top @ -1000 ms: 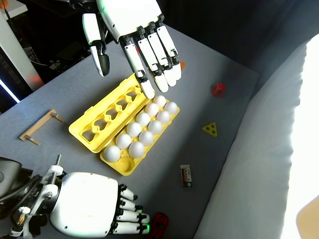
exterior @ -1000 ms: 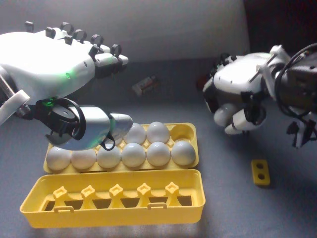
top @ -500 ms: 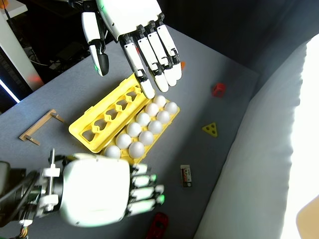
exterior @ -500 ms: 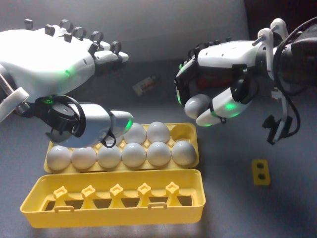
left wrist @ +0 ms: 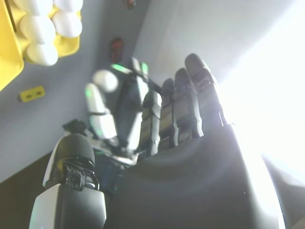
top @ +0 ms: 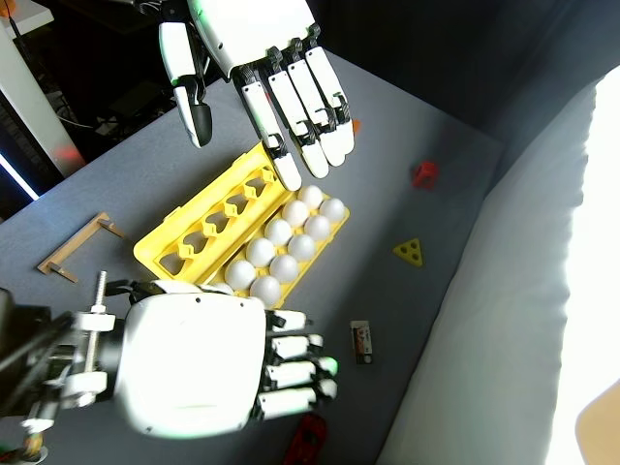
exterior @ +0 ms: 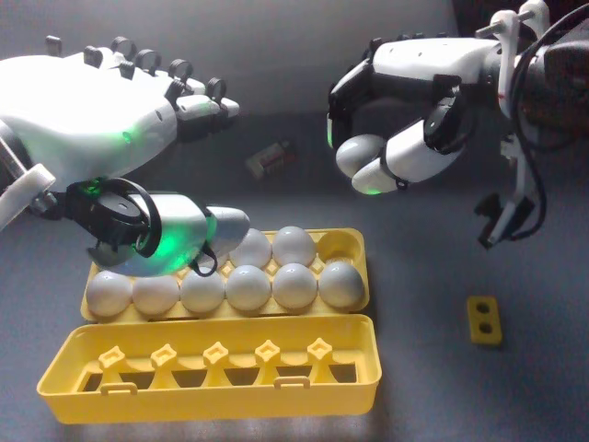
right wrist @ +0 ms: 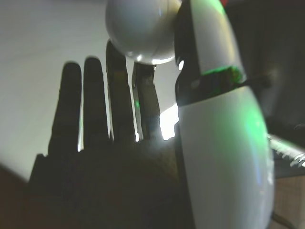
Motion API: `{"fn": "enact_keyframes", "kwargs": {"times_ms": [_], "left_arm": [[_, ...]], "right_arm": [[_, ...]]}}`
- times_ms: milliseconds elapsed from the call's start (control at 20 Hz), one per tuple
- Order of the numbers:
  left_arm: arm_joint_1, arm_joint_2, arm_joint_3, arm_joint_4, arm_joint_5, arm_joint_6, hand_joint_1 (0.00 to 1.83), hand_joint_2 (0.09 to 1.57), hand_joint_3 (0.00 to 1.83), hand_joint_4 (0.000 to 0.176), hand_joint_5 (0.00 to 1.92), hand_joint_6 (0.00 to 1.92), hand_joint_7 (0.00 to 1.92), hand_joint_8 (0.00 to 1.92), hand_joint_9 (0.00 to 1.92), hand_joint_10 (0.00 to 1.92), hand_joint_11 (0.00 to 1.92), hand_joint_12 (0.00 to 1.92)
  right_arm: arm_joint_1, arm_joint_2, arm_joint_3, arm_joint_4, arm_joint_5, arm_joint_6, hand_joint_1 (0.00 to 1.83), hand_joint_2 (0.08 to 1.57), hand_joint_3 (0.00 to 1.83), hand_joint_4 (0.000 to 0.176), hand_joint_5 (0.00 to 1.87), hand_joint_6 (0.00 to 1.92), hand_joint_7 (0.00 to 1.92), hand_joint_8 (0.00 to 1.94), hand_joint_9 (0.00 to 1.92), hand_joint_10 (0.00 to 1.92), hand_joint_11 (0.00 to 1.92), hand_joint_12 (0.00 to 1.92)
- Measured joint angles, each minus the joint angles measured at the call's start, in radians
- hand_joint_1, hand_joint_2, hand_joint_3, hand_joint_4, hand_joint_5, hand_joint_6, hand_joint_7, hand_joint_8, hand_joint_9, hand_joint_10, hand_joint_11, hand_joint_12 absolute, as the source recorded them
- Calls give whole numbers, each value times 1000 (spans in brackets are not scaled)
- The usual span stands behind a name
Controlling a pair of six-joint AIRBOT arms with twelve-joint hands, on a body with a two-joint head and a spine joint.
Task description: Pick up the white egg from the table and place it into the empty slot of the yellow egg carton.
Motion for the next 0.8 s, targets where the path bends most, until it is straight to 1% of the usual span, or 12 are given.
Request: {"fn": "enact_keyframes", "kwargs": {"times_ms": [50, 100, 150, 250, 350, 400, 500, 550, 650, 700, 800], "left_arm": [[0, 0, -1, 0, -2, 0, 119, 1293, 1, 43, 130, 1, 104, 0, 114, 0, 0, 586], [0, 0, -1, 0, -2, 0, 119, 1293, 1, 43, 129, 1, 104, 0, 114, 0, 0, 585], [0, 0, -1, 0, -1, 0, 120, 1293, 1, 43, 129, 1, 104, 0, 114, 0, 0, 585], [0, 0, -1, 0, -1, 0, 119, 1294, 1, 43, 130, 1, 105, 1, 115, 1, 0, 585], [0, 0, -1, 0, 0, 0, 118, 1294, 1, 43, 133, 3, 105, 0, 115, 0, 0, 585], [0, 0, -1, 0, 1, 0, 118, 1294, 1, 43, 134, 3, 104, 0, 114, 0, 0, 584], [0, 0, -1, 0, 0, 0, 117, 1294, 1, 43, 134, 3, 104, 0, 114, 0, 0, 583], [0, 0, -1, 0, 0, 0, 116, 1295, 1, 43, 141, 5, 108, 2, 115, 1, 0, 585], [0, 0, -1, 0, -1, 0, 117, 1294, 1, 43, 140, 4, 107, 1, 115, 1, 0, 589], [0, 0, -1, 0, 0, 0, 119, 1294, 1, 43, 141, 3, 108, 1, 117, 1, 0, 576], [0, 0, -1, 0, 0, 0, 119, 1294, 1, 43, 142, 3, 108, 1, 117, 1, 0, 573]], "right_arm": [[-23, 7, -26, -249, 45, 217, 1110, 1176, 2, 0, 855, 1209, 455, 12, 172, 103, 0, 426], [-40, 10, -43, -384, 73, 320, 1110, 1176, 2, 0, 854, 1209, 456, 12, 172, 104, 0, 428], [-60, 9, -65, -478, 111, 398, 1109, 1177, 2, 0, 854, 1209, 456, 12, 172, 104, 0, 429], [-90, -3, -79, -579, 187, 520, 1109, 1178, 2, 0, 852, 1212, 450, 9, 170, 105, 0, 434], [-115, -12, -82, -625, 245, 591, 1108, 1178, 2, 0, 852, 1213, 448, 8, 170, 106, 0, 436], [-139, -18, -81, -661, 289, 654, 1108, 1178, 2, 0, 851, 1214, 448, 8, 171, 107, 0, 438], [-174, -23, -81, -726, 336, 761, 1109, 1179, 2, 0, 851, 1216, 448, 7, 170, 108, 0, 444], [-195, -28, -81, -780, 365, 824, 1109, 1180, 2, 0, 848, 1219, 449, 6, 169, 114, 0, 500], [-214, -39, -82, -821, 403, 893, 1109, 1180, 2, 0, 848, 1218, 456, 8, 168, 117, 0, 516], [-220, -47, -82, -829, 407, 927, 1111, 1178, 0, 0, 853, 1208, 460, 8, 169, 125, 0, 577], [-227, -47, -84, -827, 407, 943, 1111, 1177, 0, 0, 855, 1206, 460, 7, 169, 129, 0, 594]]}}
